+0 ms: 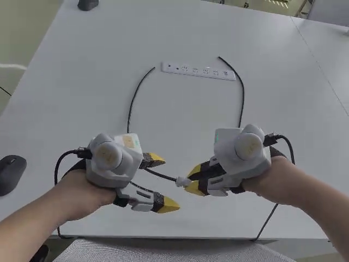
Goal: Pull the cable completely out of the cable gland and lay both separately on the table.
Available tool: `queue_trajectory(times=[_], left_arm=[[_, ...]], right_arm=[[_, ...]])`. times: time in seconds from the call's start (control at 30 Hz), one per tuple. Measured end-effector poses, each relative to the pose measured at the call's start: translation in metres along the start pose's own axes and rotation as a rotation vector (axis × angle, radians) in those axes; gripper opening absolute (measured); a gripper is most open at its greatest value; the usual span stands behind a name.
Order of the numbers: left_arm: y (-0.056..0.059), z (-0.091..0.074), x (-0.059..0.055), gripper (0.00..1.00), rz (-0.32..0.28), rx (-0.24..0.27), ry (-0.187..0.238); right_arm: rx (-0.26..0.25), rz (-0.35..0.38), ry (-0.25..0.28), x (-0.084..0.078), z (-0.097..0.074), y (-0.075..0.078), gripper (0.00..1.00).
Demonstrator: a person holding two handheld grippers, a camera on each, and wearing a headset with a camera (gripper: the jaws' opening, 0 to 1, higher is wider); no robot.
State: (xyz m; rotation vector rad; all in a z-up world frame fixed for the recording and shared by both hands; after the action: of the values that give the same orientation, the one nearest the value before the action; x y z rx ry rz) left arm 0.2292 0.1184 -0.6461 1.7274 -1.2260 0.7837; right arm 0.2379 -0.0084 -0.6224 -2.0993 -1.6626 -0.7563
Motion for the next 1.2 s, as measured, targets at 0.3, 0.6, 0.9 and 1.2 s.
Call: queue_trajectory(times=[0.3,0.6,0.9,1.2], left_arm=[[0.003,0.001,0.008,0.55,0.042,-0.033,0.012],[0.001,-0.002,0.02,0.42,0.053,-0.034,0.075],[-0.003,-0.001,0.017,0.31,0.049,-0.041,0.054],[-0.002,0.002,0.017,0.23,0.052,-0.067,0.054]], right_arm=[[-0.038,-0.154,-0.025,0.017,-0.014,0.002,0.06],[-0.018,-0.185,-0.032,0.019,-0.016,0.001,0.06],[-0.003,-0.187,-0.027,0.016,-0.015,0.001,0.06],[0.01,-0.193,-0.01,0.013,-0.014,0.001,0.06]])
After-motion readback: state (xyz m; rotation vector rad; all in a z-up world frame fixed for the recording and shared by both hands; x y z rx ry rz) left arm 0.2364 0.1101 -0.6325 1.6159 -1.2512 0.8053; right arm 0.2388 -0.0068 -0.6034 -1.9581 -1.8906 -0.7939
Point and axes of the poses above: the centre of the closed fingertips' face, and the gripper's own axes: z roughly forward along the fingers, y roughly to its right, x roughly out of its top, the point moved 8 cm from there along -z, roughly backward along the fingers, and after that the axes turned 10 degrees about -x, right-handed, at the moved point
